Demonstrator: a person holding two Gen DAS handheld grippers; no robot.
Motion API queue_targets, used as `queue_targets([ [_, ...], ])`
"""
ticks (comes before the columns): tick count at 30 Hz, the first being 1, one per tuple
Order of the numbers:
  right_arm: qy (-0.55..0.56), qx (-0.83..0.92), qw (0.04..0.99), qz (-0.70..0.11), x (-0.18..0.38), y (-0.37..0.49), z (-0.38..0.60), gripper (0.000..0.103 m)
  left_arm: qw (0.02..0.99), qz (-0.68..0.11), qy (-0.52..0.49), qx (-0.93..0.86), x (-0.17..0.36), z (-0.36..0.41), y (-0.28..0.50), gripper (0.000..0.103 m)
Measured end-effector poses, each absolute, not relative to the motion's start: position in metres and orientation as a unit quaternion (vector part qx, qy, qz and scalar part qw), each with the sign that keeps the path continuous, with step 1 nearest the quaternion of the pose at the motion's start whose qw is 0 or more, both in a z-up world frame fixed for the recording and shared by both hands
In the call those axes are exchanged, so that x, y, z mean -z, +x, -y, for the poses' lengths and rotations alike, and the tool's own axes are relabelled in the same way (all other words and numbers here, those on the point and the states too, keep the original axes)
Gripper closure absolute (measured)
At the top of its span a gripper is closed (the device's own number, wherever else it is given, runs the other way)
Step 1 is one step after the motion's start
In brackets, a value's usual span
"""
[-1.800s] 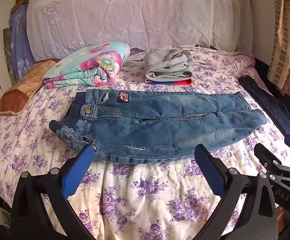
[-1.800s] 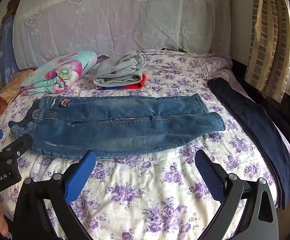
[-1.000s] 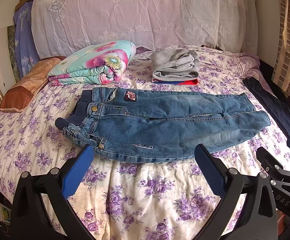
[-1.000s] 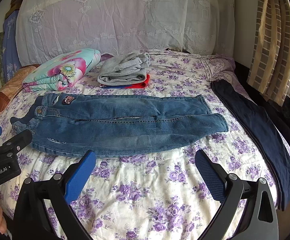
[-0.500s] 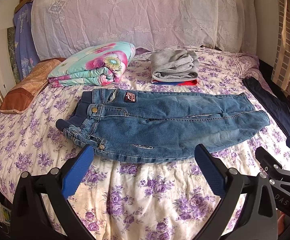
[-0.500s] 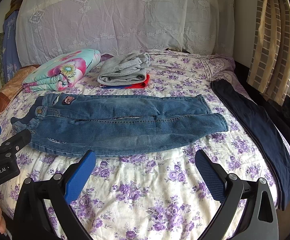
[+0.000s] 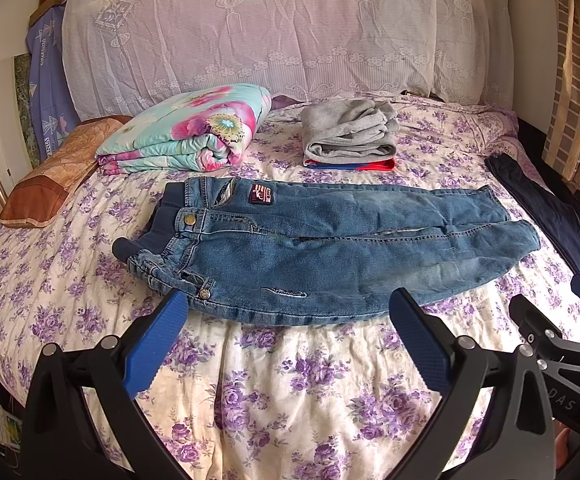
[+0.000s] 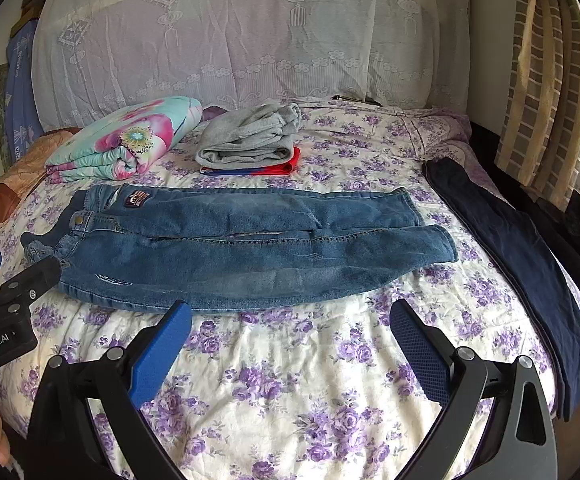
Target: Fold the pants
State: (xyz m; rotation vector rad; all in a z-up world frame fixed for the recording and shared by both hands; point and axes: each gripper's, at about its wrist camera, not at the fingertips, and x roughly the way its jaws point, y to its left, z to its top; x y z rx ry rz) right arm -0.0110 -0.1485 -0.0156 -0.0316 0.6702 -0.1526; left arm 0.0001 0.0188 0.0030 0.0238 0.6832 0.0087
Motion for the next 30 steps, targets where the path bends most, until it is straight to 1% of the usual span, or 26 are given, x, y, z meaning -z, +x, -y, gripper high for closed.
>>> queue_targets([
  [30, -0.015, 0.074, 0.941, -0.331, 0.0168, -0.0107, 0.1472, 0.003, 0.940, -0.342, 0.012, -0.004, 0.0007, -0.0204, -0.0010, 0.005],
])
